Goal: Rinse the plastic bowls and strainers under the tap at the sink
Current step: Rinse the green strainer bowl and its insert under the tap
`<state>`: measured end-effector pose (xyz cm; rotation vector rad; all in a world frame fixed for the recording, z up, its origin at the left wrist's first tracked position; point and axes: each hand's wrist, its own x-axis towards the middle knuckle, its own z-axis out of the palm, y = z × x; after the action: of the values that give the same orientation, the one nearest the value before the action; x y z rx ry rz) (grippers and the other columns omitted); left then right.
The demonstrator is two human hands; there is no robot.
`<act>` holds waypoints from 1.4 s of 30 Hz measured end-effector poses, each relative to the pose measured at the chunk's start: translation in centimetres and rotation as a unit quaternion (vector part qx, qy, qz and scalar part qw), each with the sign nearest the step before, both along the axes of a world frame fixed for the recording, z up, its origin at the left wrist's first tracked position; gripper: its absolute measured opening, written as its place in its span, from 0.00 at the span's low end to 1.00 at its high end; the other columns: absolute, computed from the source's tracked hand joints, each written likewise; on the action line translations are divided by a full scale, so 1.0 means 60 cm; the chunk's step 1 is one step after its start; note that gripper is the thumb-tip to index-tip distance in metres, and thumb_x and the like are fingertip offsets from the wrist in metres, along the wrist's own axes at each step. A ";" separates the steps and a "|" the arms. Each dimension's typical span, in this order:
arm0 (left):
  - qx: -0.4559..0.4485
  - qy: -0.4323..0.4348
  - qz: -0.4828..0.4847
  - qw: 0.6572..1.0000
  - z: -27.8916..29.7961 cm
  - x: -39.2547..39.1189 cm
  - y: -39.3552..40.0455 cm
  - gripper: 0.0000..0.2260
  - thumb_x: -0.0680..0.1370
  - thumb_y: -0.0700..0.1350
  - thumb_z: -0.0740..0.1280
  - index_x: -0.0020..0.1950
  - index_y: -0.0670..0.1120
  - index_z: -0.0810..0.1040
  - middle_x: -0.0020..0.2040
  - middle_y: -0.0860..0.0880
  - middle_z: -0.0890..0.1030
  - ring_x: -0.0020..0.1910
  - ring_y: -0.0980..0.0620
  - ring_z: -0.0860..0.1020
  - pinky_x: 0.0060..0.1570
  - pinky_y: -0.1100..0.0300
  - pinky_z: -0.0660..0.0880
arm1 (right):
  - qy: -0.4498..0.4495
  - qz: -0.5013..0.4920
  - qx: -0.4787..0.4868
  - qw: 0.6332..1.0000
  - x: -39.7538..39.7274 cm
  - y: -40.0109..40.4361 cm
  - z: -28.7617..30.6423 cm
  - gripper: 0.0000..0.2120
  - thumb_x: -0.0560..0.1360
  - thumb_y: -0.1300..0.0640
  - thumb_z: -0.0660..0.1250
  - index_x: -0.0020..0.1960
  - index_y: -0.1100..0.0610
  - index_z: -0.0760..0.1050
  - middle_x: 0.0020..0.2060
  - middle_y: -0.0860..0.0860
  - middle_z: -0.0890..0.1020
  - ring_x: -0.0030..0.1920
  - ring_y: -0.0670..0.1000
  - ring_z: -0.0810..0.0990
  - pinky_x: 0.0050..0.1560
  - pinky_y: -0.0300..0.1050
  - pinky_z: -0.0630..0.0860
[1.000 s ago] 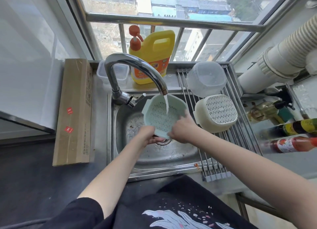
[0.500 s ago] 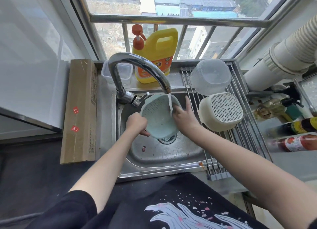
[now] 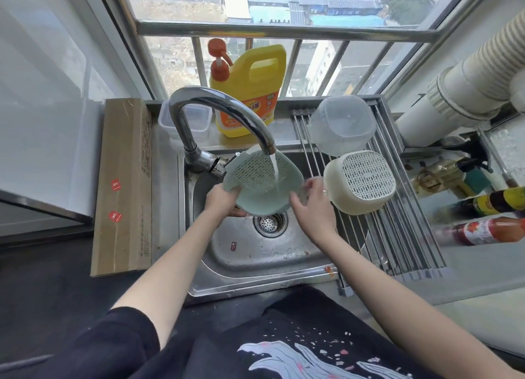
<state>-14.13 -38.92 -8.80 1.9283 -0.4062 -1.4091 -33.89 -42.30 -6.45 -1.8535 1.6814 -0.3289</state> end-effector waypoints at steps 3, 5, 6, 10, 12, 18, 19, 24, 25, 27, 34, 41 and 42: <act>-0.017 0.048 -0.018 0.999 0.000 0.006 0.006 0.13 0.76 0.43 0.69 0.55 0.37 0.74 0.37 0.40 0.78 0.21 0.49 0.79 0.25 0.59 0.79 | -0.043 -0.065 0.080 0.994 0.015 -0.016 0.005 0.20 0.72 0.39 0.62 0.51 0.53 0.61 0.44 0.51 0.77 0.42 0.56 0.80 0.40 0.60 0.79; -0.029 0.073 -0.025 0.997 0.002 -0.001 0.009 0.13 0.75 0.40 0.71 0.55 0.36 0.73 0.34 0.40 0.78 0.20 0.51 0.78 0.24 0.60 0.79 | -0.091 -0.087 0.079 0.989 0.025 -0.018 0.010 0.12 0.74 0.49 0.62 0.51 0.52 0.60 0.42 0.52 0.76 0.41 0.58 0.80 0.37 0.62 0.79; -0.032 0.069 -0.023 0.997 0.000 -0.003 0.010 0.14 0.75 0.40 0.71 0.55 0.37 0.72 0.35 0.40 0.78 0.20 0.51 0.78 0.24 0.61 0.79 | -0.102 -0.093 0.072 0.988 0.026 -0.021 0.009 0.10 0.75 0.55 0.60 0.52 0.51 0.60 0.42 0.52 0.76 0.41 0.58 0.80 0.37 0.62 0.79; -0.078 -0.193 0.017 0.978 -0.003 -0.017 0.019 0.18 0.72 0.45 0.74 0.51 0.41 0.66 0.43 0.43 0.77 0.34 0.46 0.79 0.32 0.53 0.77 | -0.108 -0.072 0.041 0.991 0.025 -0.022 0.021 0.17 0.75 0.61 0.58 0.60 0.47 0.61 0.41 0.48 0.76 0.40 0.58 0.81 0.35 0.61 0.79; -0.185 -0.429 -0.106 0.878 -0.007 -0.028 0.033 0.14 0.74 0.47 0.70 0.48 0.41 0.68 0.42 0.45 0.75 0.37 0.47 0.73 0.35 0.55 0.70 | -0.111 -0.055 0.025 0.992 0.026 -0.020 0.024 0.18 0.74 0.63 0.58 0.60 0.48 0.62 0.41 0.48 0.76 0.40 0.58 0.81 0.35 0.61 0.79; -0.204 -0.516 -0.603 0.573 -0.041 -0.046 0.026 0.39 0.73 0.66 0.48 0.74 0.39 0.63 0.75 0.37 0.61 0.74 0.39 0.60 0.74 0.43 0.48 | -0.081 -0.036 0.005 0.996 0.032 -0.009 0.026 0.20 0.75 0.63 0.60 0.66 0.54 0.64 0.50 0.58 0.80 0.46 0.60 0.79 0.44 0.53 0.76; -0.178 -0.518 -0.622 0.560 -0.044 -0.050 0.026 0.42 0.72 0.68 0.48 0.77 0.40 0.57 0.77 0.38 0.54 0.76 0.39 0.53 0.73 0.44 0.41 | -0.076 -0.030 0.007 0.997 0.030 -0.009 0.028 0.21 0.75 0.61 0.61 0.68 0.54 0.63 0.51 0.58 0.80 0.48 0.60 0.79 0.46 0.52 0.76; -0.214 -0.530 -0.606 0.554 -0.050 -0.076 0.041 0.27 0.65 0.44 0.77 0.64 0.45 0.78 0.64 0.37 0.76 0.60 0.40 0.78 0.61 0.48 0.73 | -0.035 -0.003 -0.026 0.999 0.005 -0.009 0.024 0.26 0.79 0.61 0.59 0.76 0.51 0.60 0.50 0.56 0.82 0.47 0.56 0.81 0.49 0.50 0.78; -0.228 -0.538 -0.596 0.551 -0.054 -0.076 0.042 0.25 0.60 0.44 0.80 0.56 0.47 0.82 0.57 0.41 0.82 0.53 0.44 0.82 0.56 0.50 0.76 | -0.034 0.002 -0.030 0.999 -0.001 -0.005 0.022 0.26 0.80 0.60 0.58 0.76 0.50 0.60 0.48 0.56 0.83 0.44 0.55 0.81 0.48 0.50 0.78; -0.262 -0.540 -0.567 0.564 -0.054 -0.069 0.047 0.22 0.54 0.45 0.81 0.46 0.48 0.85 0.47 0.48 0.85 0.48 0.49 0.83 0.58 0.52 0.70 | -0.054 -0.016 -0.026 0.998 -0.012 0.004 0.014 0.23 0.80 0.60 0.58 0.74 0.49 0.64 0.51 0.54 0.83 0.47 0.53 0.81 0.51 0.48 0.78; -0.192 -0.582 -0.406 0.678 -0.023 -0.031 0.066 0.18 0.66 0.49 0.66 0.55 0.46 0.81 0.68 0.44 0.75 0.70 0.48 0.69 0.70 0.33 0.53 | -0.095 -0.105 0.083 0.987 -0.005 0.004 -0.002 0.18 0.79 0.60 0.58 0.68 0.59 0.70 0.56 0.55 0.80 0.57 0.55 0.78 0.60 0.52 0.75; -0.306 -0.321 -0.124 0.888 0.018 -0.058 0.069 0.24 0.67 0.31 0.66 0.63 0.38 0.72 0.61 0.42 0.72 0.63 0.47 0.69 0.64 0.71 0.62 | -0.080 -0.091 0.063 0.991 -0.003 -0.010 0.013 0.21 0.81 0.60 0.55 0.73 0.60 0.61 0.63 0.56 0.75 0.63 0.57 0.75 0.58 0.48 0.71; -0.292 -0.295 -0.055 0.908 0.031 -0.062 0.066 0.20 0.68 0.34 0.66 0.60 0.39 0.71 0.58 0.43 0.72 0.57 0.48 0.71 0.57 0.75 0.65 | -0.084 -0.090 0.057 0.991 -0.009 -0.013 0.009 0.19 0.81 0.60 0.55 0.71 0.60 0.64 0.60 0.55 0.77 0.60 0.56 0.76 0.55 0.47 0.72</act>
<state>-17.84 -34.96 -6.94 1.7858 -1.0972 -0.6102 -34.40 -43.05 -5.90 -1.5498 1.7170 -0.4421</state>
